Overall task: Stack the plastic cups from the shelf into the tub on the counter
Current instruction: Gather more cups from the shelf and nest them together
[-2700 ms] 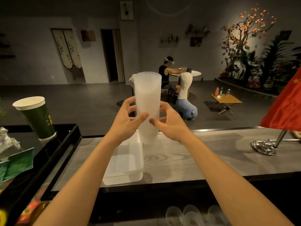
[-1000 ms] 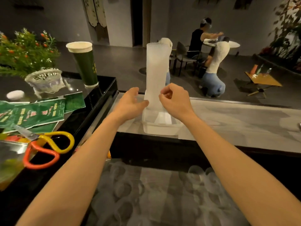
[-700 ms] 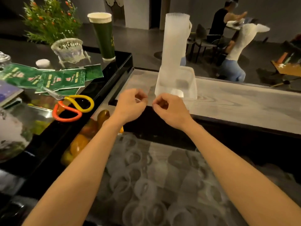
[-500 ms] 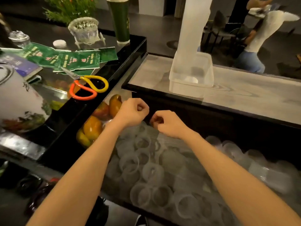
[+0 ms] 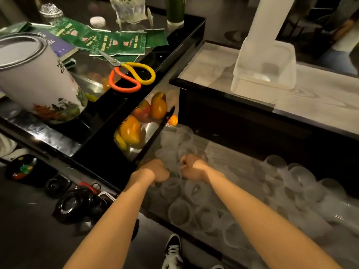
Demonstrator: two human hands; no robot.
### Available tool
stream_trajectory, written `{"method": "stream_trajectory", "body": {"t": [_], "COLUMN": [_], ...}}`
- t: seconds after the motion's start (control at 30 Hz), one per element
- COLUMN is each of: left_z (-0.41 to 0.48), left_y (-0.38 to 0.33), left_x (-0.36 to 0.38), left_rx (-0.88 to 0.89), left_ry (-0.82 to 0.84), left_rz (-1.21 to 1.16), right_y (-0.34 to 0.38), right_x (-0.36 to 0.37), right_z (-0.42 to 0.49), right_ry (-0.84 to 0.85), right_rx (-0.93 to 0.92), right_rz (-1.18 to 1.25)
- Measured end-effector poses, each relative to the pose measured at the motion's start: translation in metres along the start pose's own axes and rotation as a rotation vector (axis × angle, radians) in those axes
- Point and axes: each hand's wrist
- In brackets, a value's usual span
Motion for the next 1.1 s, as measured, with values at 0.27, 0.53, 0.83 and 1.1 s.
{"method": "stream_trajectory", "body": {"t": [0.27, 0.53, 0.83, 1.1], "left_z": [0.014, 0.031, 0.039, 0.027], "left_y": [-0.014, -0.032, -0.031, -0.039], "left_x": [-0.009, 0.007, 0.024, 0.030], "left_rx": [0.036, 0.065, 0.035, 0.058], "left_ry": [-0.046, -0.119, -0.142, -0.108], "left_rz": [-0.602, -0.646, -0.346, -0.259], "right_y": [-0.001, -0.031, -0.044, -0.051], "right_x": [-0.018, -0.022, -0.001, 0.007], "right_z": [0.007, 0.003, 0.005, 0.008], "right_ry": [-0.072, -0.121, -0.062, 0.001], "right_rx": [0.073, 0.035, 0.140, 0.172], "right_rz": [0.139, 0.226, 0.258, 0.340]}}
Point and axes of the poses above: each hand's wrist, its own z-axis towards the middle knuckle, its own x-axis out of the palm, y = z × x, and after that the axes turned 8 degrees about y, right-handed
